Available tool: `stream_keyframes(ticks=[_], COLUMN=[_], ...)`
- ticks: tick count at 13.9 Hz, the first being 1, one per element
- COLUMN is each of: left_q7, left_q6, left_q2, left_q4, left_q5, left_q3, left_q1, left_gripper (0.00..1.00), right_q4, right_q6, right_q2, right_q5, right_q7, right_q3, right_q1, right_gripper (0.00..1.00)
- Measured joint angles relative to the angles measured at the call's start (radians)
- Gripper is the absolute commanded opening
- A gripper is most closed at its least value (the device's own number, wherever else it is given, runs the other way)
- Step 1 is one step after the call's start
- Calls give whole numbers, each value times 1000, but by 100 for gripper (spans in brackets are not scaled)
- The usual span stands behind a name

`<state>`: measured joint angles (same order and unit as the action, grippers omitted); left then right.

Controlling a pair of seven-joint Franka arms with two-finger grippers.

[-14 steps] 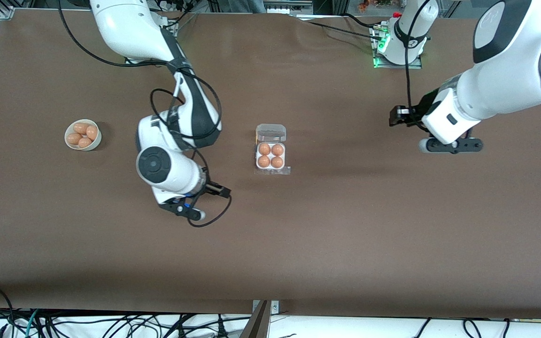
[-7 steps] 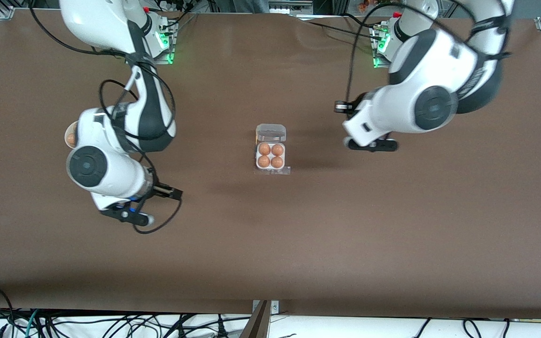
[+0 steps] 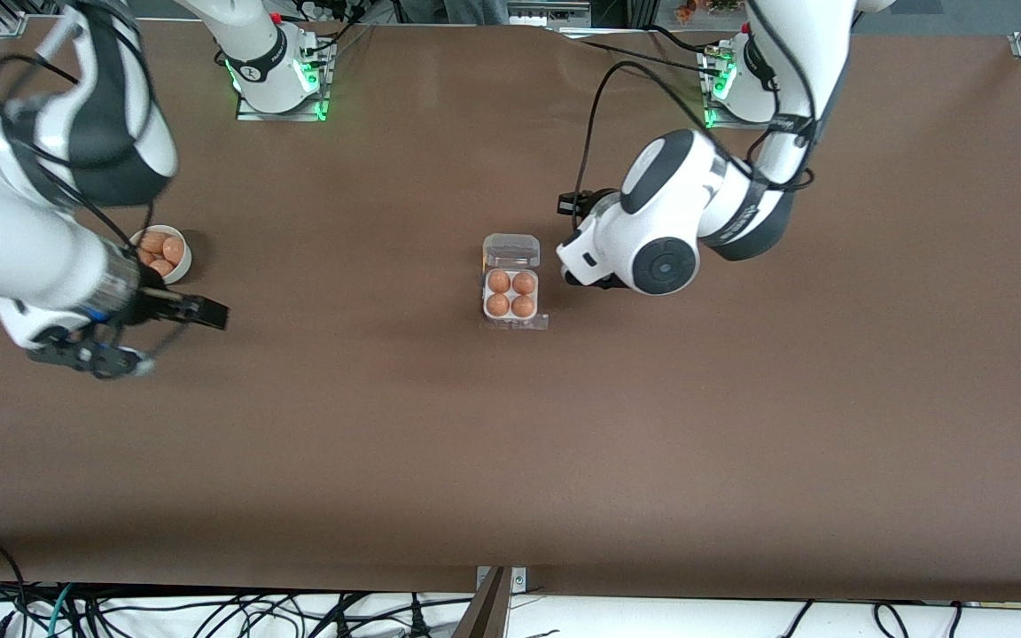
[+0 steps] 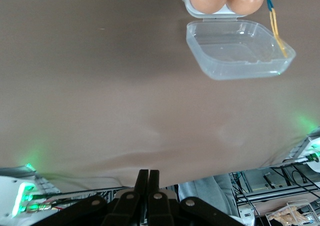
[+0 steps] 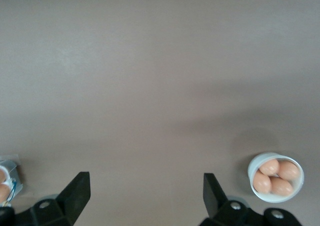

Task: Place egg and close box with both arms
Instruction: 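Withdraw the right gripper while the left gripper reaches the carton lid, then swing the clear lid over the eggs with the left gripper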

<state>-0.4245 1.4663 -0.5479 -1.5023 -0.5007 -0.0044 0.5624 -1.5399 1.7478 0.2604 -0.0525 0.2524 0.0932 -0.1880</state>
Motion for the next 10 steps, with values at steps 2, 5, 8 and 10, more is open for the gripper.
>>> stream_keyframes(ticks=[2,5,8,10], left_q7=[-15,-41,-65,-85], left_q6=[57,120,157,191], left_q2=[-45,-92,-114,-126], left_q4=[0,1,1,1], left_q5=[-3,-8,-18,-18], left_q3=[-1,-1,-1,-1], left_q1=[40,89,121,137], left_gripper=[6,6,6,6], right_q4=[-74,-115,-103,-97], right_q6=[-11,-67,-133,-140], right_q2=[-119,-223,-265,-274], right_q5=[4,20,50,52], right_q7=[-44,-116,-151,-179], right_q3=[-20,-26,-30,-31], right_q1=[64,105,117,130], right_gripper=[100,100,100,100])
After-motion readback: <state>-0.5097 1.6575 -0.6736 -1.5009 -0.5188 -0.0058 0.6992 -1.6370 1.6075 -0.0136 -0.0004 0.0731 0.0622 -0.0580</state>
